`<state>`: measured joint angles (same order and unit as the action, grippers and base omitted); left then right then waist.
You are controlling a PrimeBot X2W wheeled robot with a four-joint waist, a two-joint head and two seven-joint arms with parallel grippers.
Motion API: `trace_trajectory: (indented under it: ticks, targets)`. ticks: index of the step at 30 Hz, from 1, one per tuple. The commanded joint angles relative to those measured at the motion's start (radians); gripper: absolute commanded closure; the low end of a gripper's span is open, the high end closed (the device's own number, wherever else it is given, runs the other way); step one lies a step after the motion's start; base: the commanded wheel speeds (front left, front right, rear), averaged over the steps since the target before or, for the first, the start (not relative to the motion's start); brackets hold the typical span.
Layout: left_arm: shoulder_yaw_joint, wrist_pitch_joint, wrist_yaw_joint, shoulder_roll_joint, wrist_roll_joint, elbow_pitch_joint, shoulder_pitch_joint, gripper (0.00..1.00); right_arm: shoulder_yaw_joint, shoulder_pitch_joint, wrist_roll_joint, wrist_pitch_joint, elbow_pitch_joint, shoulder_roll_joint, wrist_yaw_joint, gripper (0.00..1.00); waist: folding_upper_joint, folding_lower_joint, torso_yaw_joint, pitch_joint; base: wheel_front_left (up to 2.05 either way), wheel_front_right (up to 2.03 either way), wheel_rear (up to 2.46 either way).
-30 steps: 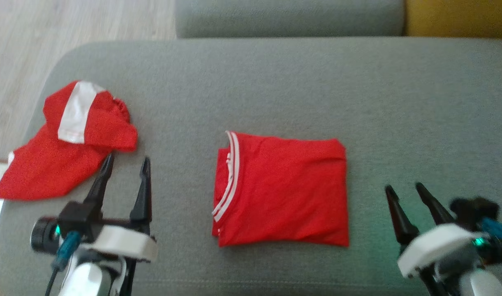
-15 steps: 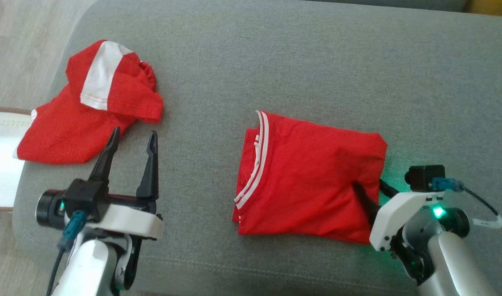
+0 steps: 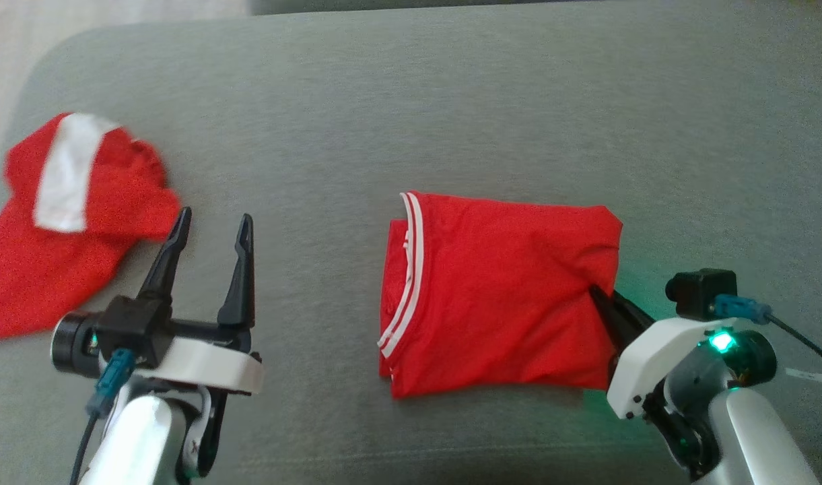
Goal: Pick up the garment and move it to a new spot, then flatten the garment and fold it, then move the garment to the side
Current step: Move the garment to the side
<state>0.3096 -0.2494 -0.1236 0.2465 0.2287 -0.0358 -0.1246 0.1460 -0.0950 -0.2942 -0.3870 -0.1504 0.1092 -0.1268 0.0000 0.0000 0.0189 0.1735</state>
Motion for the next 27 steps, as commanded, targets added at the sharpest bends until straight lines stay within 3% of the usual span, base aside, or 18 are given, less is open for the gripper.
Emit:
trace_trajectory:
  ticks: [1, 5, 12, 19, 27]
  targets:
    - [-0.040, -0.010, -0.003, 0.022, -0.008, 0.035, -0.023, 0.00, 0.014, -0.018, 0.006, 0.006, 0.043, 0.013, -0.004, 1.00, 0.0000, 0.0000, -0.073, -0.002, 0.00, 0.00, 0.00]
    - [-0.028, -0.008, 0.001, 0.022, -0.009, 0.049, -0.032, 0.00, 0.018, -0.050, -0.009, 0.010, 0.048, 0.027, -0.004, 1.00, 0.0000, 0.0000, -0.185, 0.008, 0.00, 0.00, 0.00]
    - [-0.024, 0.007, 0.001, 0.035, -0.014, 0.078, -0.056, 0.00, 0.007, -0.222, -0.028, 0.052, -0.028, 0.065, -0.004, 1.00, 0.0000, 0.0000, -0.303, 0.070, 0.00, 0.00, 0.00]
    - [-0.007, 0.025, 0.024, 0.063, -0.035, 0.109, -0.112, 0.00, -0.083, -0.412, -0.022, 0.097, -0.160, 0.132, -0.004, 1.00, 0.0000, 0.0000, -0.340, 0.148, 0.00, 0.00, 0.00]
    - [0.003, 0.030, 0.047, 0.080, -0.045, 0.136, -0.190, 0.00, -0.216, -0.488, -0.001, 0.112, -0.189, 0.188, -0.004, 1.00, 0.0000, 0.0000, -0.360, 0.201, 0.00, 0.00, 0.00]
